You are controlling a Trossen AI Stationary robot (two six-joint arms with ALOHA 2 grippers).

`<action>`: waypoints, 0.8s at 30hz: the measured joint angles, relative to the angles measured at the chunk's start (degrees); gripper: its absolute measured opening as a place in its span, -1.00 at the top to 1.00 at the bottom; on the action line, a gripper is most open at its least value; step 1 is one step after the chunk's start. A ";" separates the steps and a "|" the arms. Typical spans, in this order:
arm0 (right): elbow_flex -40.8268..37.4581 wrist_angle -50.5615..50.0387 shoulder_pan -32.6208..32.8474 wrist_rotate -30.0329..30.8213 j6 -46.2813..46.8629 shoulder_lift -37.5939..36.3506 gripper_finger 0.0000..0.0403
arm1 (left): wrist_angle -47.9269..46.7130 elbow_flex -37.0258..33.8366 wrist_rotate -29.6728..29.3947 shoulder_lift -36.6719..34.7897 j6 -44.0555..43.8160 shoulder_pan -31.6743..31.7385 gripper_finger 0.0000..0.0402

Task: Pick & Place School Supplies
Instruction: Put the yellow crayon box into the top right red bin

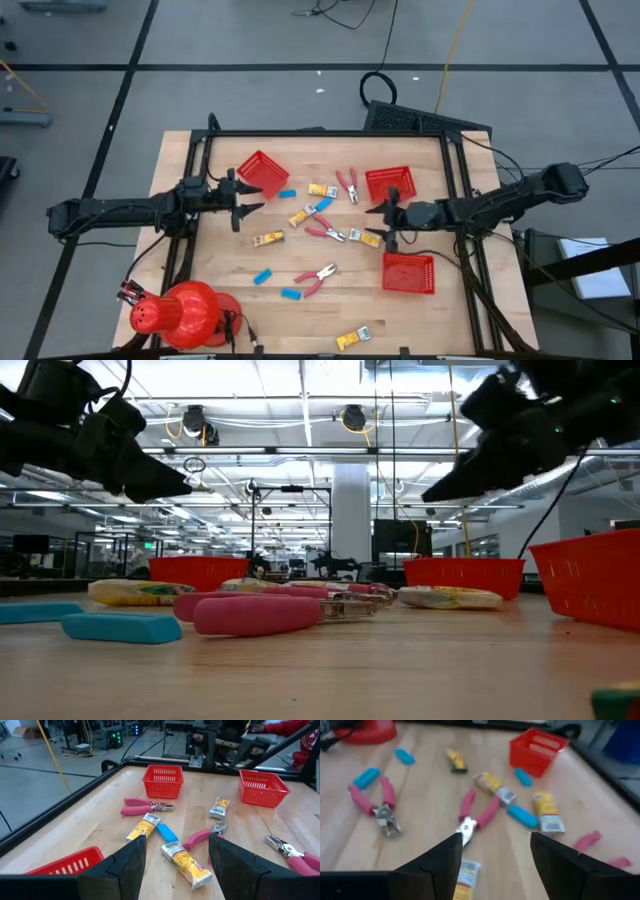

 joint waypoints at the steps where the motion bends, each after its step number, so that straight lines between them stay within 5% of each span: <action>1: 1.84 -1.95 -0.01 -0.87 0.01 2.18 -0.14 | -0.07 0.00 0.00 0.00 0.02 -0.01 -0.09; 9: 14.82 -17.20 0.53 -2.77 1.19 15.60 -0.14 | -2.01 0.00 -0.57 0.00 0.41 -0.02 -0.09; 24: 16.42 -24.95 0.44 -9.12 7.17 17.49 -0.14 | -2.63 0.00 -1.49 0.00 1.29 -0.02 -0.09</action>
